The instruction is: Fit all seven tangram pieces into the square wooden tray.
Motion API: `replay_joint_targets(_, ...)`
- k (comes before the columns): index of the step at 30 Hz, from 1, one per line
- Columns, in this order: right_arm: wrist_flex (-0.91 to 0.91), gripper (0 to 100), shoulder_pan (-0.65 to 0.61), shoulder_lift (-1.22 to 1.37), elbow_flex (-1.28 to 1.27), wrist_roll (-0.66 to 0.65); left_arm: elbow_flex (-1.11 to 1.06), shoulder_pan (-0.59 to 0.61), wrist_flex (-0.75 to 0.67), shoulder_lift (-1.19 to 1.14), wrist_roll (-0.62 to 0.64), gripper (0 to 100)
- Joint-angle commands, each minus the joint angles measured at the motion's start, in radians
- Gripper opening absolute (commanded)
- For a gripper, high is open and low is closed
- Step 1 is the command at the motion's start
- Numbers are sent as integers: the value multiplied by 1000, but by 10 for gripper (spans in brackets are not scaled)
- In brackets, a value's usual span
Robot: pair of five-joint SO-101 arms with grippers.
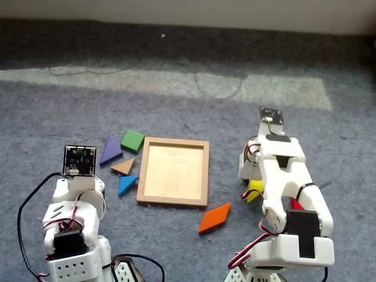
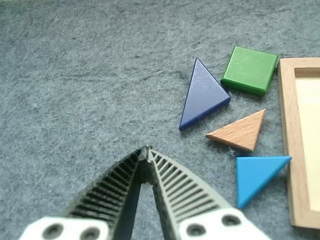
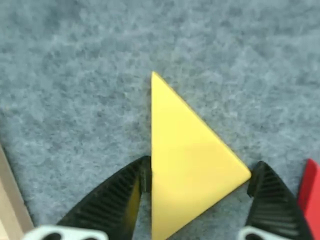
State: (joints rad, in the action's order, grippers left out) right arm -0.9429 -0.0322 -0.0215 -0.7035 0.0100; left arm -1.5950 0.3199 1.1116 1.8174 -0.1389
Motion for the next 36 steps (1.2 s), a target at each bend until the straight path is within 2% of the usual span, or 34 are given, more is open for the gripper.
replay_joint_targets(1, -27, 300, 7, -1, 35, -9, 7, 12, -20, 2, 2, 8)
replay_joint_targets(5, -25, 296, 7, -1, 35, -9, 7, 12, -20, 2, 2, 8)
replay_joint_targets(12, -24, 185, 7, -1, 36, -11, 7, 12, -20, 2, 2, 8)
replay_joint_targets(18, -30, 184, 8, -18, 36, -11, 5, 8, -20, 2, 2, 8)
replay_joint_targets(29, -24, 184, -15, -358, -79, -11, 5, 8, -17, 2, 2, 8)
replay_joint_targets(36, -30, 185, -35, -378, -85, -12, 5, 8, -15, 2, 2, 8)
